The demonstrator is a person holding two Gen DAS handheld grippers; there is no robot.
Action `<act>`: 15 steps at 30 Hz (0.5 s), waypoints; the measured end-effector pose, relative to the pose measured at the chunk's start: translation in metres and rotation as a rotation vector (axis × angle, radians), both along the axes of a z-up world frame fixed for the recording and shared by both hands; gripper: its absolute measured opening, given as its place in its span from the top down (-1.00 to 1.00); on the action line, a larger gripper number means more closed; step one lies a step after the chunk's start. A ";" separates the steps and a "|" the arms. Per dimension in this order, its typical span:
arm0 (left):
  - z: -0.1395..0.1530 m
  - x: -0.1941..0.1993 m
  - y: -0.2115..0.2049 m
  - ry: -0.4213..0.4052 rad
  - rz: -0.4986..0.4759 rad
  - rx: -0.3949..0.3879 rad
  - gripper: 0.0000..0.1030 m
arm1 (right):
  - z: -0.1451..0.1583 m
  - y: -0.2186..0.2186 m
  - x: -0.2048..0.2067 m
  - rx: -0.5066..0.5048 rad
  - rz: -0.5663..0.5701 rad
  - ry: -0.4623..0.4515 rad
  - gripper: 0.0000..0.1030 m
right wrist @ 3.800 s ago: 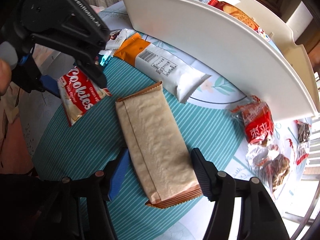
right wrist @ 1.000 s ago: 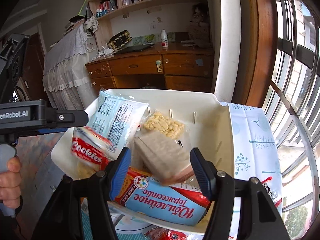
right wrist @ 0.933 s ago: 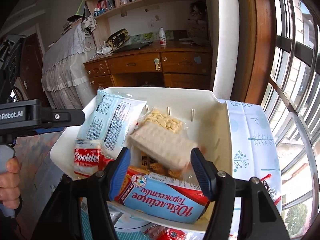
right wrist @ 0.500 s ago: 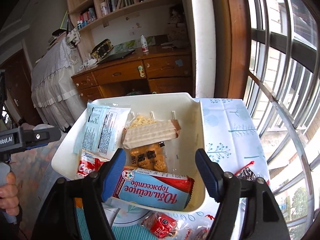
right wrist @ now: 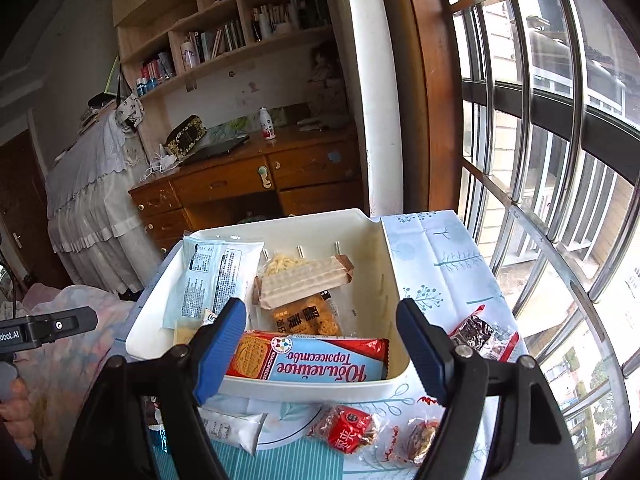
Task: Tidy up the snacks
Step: 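Withdraw both tools toward the brown chocolate packet and blue-white packet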
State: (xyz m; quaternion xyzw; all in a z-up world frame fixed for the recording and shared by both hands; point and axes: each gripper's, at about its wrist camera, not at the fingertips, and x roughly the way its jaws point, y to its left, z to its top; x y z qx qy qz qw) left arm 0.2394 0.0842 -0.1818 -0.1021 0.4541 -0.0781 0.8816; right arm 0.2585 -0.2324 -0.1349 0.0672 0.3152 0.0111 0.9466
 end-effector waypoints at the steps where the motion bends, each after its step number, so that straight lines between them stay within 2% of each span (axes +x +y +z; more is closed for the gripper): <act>1: -0.001 0.000 0.004 0.006 -0.007 0.002 -0.54 | 0.000 0.003 -0.003 0.000 -0.009 0.000 -0.52; 15: -0.040 0.002 0.036 0.120 -0.164 0.026 -0.54 | -0.018 0.063 -0.048 -0.002 -0.109 0.037 -0.52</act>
